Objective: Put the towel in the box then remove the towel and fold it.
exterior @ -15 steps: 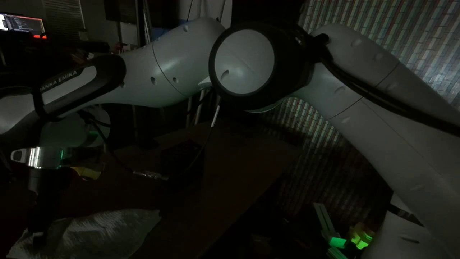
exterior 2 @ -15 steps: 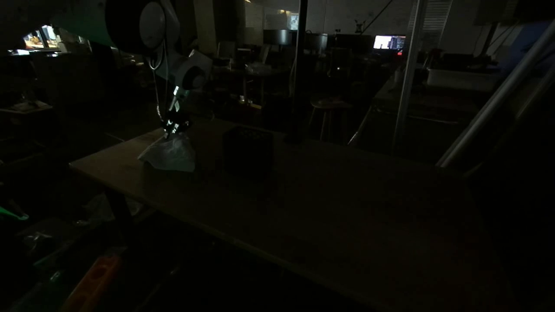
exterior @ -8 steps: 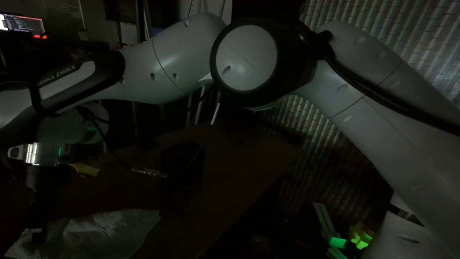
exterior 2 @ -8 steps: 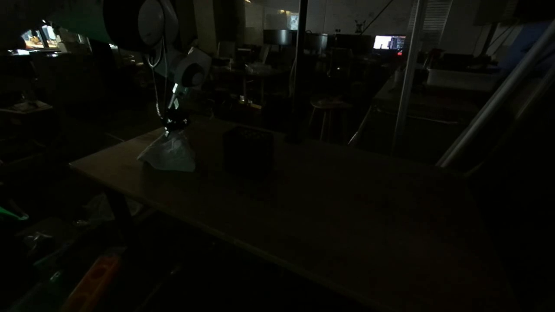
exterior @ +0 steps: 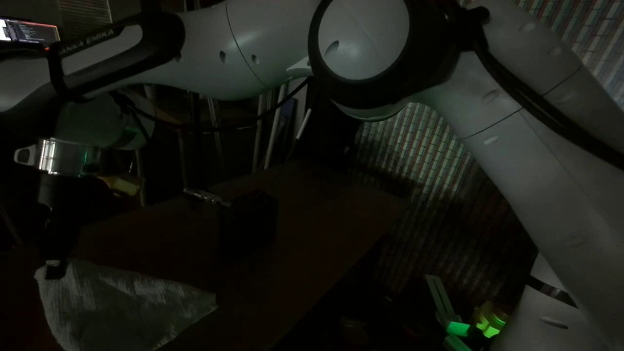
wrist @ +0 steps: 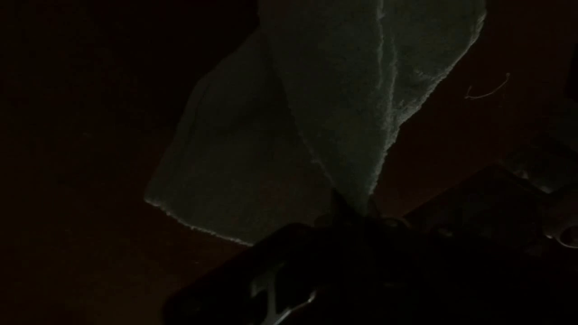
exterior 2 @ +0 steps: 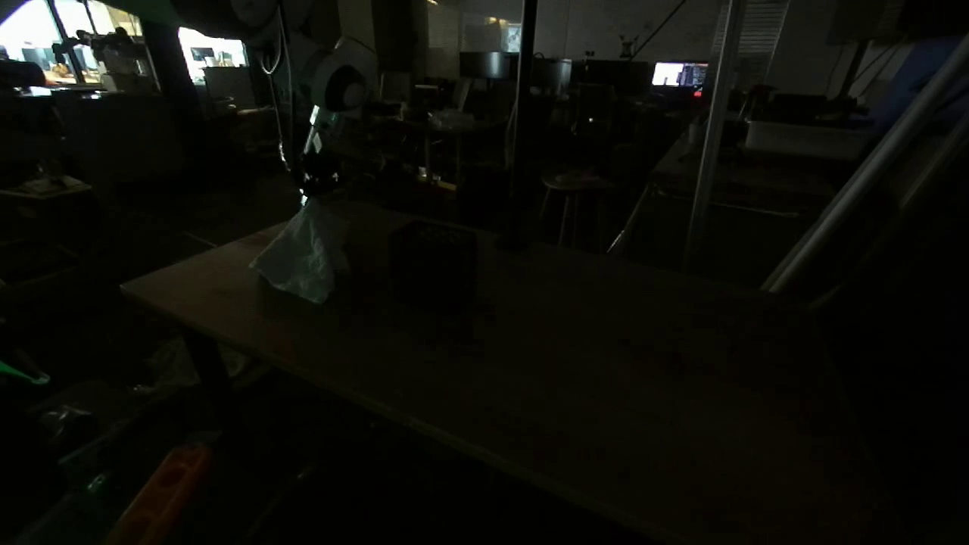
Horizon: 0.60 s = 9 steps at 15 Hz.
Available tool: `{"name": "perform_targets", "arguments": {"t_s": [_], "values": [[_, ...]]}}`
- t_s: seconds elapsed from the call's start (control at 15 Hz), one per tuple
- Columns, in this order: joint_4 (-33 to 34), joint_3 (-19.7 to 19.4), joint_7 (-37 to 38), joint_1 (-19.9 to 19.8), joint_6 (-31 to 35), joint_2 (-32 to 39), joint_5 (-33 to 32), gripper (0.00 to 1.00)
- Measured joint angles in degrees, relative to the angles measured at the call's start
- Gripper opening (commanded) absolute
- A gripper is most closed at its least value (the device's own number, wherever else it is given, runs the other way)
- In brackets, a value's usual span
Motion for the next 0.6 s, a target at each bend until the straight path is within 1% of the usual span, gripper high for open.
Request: {"name": "perform_targets", "arguments": {"t_s": [0.2,0.6], "values": [[-1.8,-0.1,0.4,-0.5,-0.1,-2.1,0.0,0.01],[-5.6,-0.1,0.9,-0.7,0.0,-3.6,0.1,0.01]]}}
